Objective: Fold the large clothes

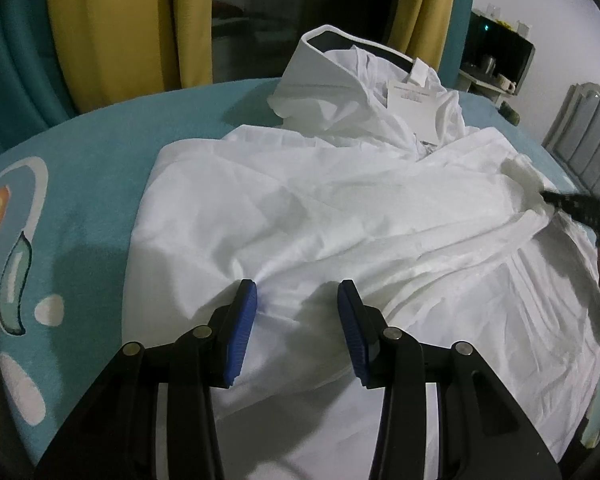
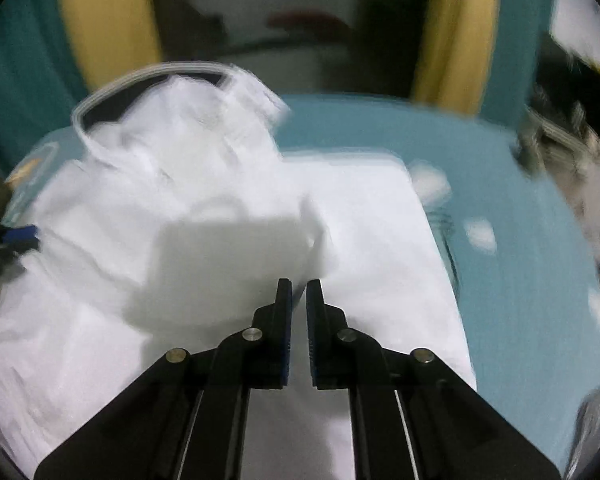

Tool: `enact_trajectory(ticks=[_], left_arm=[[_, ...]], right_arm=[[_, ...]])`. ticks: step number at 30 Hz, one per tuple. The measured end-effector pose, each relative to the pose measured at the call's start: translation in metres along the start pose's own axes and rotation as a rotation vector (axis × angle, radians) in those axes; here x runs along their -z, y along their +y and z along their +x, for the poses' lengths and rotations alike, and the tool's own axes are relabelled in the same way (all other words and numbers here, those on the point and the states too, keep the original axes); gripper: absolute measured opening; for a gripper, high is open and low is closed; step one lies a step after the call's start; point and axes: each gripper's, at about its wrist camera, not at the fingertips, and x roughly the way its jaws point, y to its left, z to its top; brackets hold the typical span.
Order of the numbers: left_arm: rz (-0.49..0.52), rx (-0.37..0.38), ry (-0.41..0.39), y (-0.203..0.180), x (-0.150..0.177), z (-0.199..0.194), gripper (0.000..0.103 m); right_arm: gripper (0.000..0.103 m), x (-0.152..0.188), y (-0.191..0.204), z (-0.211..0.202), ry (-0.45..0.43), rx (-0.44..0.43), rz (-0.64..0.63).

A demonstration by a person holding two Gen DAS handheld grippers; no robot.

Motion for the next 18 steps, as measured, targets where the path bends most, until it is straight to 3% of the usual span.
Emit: enact_trajectory(ticks=[4, 8, 10, 14, 16, 18], left_arm=[[-0.010, 0.002, 0.013, 0.001, -0.004, -0.001, 0.044], [-0.028, 0.014, -0.033, -0.001, -0.012, -0.013, 0.044], [-0.031, 0.024, -0.047, -0.002, -0.015, -0.016, 0.044], [-0.024, 0.004, -0.010, -0.006, -0.019, -0.003, 0.044], [-0.020, 0.007, 0.023, -0.007, -0.018, 0.008, 0.044], [-0.008, -0.006, 0.017, -0.007, -0.016, 0.014, 0.044]], right_arm=[[0.009, 0.009, -0.016, -0.010, -0.017, -0.012, 0.007], [0.012, -0.001, -0.017, -0.023, -0.063, -0.015, 0.008], [0.018, -0.011, -0.011, -0.030, -0.108, -0.048, -0.029], [0.057, -0.033, 0.007, -0.022, -0.130, -0.089, -0.106], [0.059, -0.039, 0.015, -0.007, -0.099, -0.110, -0.144], [0.059, -0.035, 0.018, 0.014, -0.024, -0.059, -0.147]])
